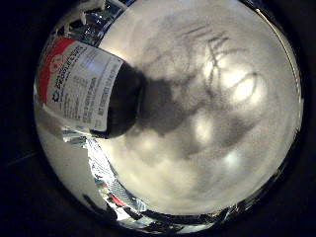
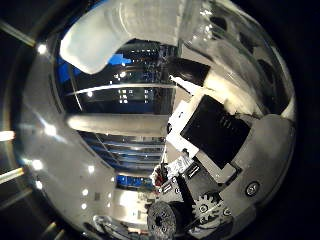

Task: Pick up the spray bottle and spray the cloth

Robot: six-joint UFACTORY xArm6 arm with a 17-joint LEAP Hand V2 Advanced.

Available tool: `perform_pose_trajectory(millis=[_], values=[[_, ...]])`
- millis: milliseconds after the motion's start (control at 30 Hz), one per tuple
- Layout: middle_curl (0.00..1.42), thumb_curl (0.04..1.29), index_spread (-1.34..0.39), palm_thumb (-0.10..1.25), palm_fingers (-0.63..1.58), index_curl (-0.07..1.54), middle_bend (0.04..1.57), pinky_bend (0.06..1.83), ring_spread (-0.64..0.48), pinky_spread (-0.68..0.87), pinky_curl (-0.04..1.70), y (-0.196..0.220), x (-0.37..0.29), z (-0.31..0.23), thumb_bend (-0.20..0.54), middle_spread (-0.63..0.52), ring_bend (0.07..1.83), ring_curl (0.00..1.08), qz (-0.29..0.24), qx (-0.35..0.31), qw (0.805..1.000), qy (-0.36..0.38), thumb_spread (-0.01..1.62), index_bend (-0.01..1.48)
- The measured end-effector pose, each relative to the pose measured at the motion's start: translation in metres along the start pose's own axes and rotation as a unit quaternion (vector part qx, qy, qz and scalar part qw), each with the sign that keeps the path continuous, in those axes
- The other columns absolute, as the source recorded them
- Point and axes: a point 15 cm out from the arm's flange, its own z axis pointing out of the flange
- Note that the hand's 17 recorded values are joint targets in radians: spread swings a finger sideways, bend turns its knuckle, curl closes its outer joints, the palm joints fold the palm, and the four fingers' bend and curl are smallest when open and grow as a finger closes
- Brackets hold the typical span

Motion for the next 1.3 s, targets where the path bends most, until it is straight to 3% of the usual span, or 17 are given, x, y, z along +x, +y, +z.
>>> perform_pose_trajectory(millis=[233, 467, 700, 933, 1300], values=[[0.65, 0.41, -0.19, 0.99, 1.25, 0.68, 1.24, 1.25, -0.15, -0.21, 0.72, 0.020, -0.045, -0.006, 0.002, -0.09, 1.37, 0.57, -0.011, -0.049, 0.997, -0.059, 1.06, 1.12], [0.63, 0.49, -0.17, 1.08, 1.21, 0.68, 1.30, 1.24, -0.15, -0.17, 0.85, 0.073, -0.071, -0.031, -0.010, -0.08, 1.43, 0.58, -0.034, -0.193, 0.980, -0.028, 1.05, 1.17], [0.62, 0.56, -0.18, 1.06, 1.20, 0.67, 1.34, 1.19, -0.15, -0.17, 0.97, 0.099, -0.113, -0.092, -0.016, -0.08, 1.46, 0.57, -0.072, -0.336, 0.939, 0.010, 1.01, 1.19], [0.62, 0.63, -0.18, 1.05, 1.18, 0.69, 1.37, 1.14, -0.15, -0.17, 1.09, 0.105, -0.133, -0.126, -0.013, -0.09, 1.49, 0.58, -0.125, -0.407, 0.901, 0.081, 0.97, 1.21], [0.61, 0.69, -0.18, 1.05, 1.18, 0.70, 1.38, 1.08, -0.15, -0.19, 1.21, 0.140, -0.192, -0.121, -0.015, -0.09, 1.49, 0.58, -0.225, -0.468, 0.837, 0.172, 0.95, 1.21]])
